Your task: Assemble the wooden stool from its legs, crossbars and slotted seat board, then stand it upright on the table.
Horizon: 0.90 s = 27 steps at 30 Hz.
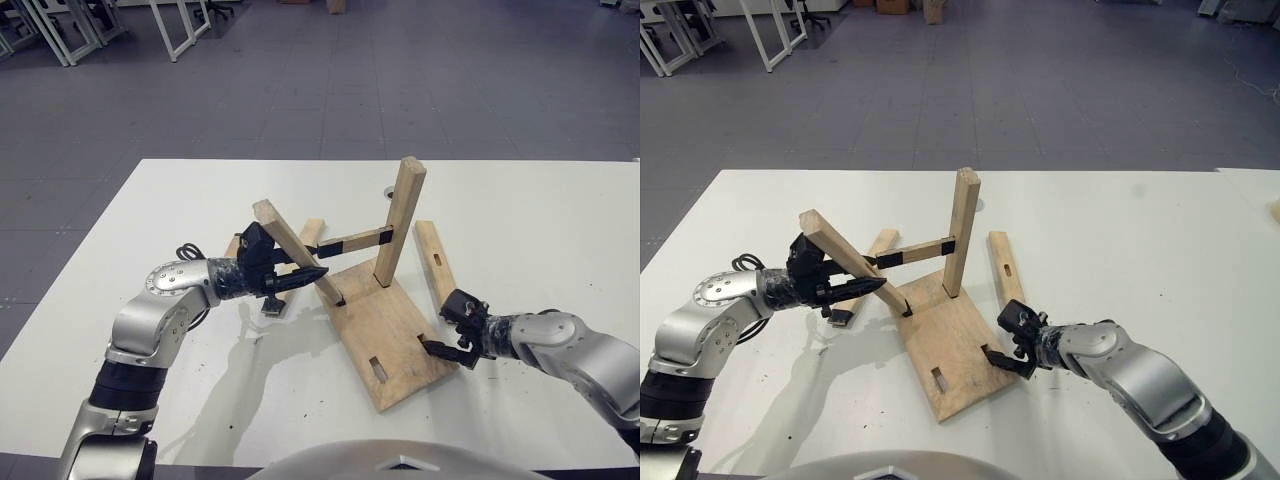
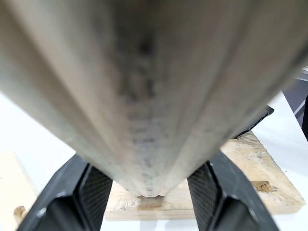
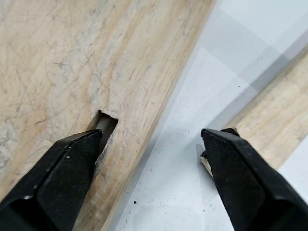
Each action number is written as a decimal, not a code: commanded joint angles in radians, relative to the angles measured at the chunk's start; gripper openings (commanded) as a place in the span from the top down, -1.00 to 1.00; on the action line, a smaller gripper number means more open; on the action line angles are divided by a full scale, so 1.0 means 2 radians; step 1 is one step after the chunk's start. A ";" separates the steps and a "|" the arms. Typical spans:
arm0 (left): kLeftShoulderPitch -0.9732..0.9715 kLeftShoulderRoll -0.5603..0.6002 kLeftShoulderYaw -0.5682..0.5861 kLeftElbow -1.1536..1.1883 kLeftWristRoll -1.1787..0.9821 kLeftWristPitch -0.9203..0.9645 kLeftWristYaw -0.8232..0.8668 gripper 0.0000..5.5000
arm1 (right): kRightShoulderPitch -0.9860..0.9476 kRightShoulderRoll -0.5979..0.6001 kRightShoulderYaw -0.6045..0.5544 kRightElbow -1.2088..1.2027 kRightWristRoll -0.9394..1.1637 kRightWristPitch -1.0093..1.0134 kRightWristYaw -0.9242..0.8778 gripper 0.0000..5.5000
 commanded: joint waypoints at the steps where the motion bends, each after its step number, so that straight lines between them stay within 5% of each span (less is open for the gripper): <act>1: -0.019 0.007 -0.009 0.042 0.018 0.017 -0.007 0.25 | -0.003 0.012 0.008 0.004 -0.007 0.010 0.002 -0.39; 18: -0.105 0.001 -0.048 0.148 0.032 0.050 -0.064 0.25 | -0.008 0.026 0.013 0.010 -0.030 0.006 0.007 -0.39; 27: -0.089 0.026 -0.118 0.136 0.114 0.001 -0.069 0.25 | -0.030 0.027 0.003 0.017 -0.036 0.003 0.019 -0.39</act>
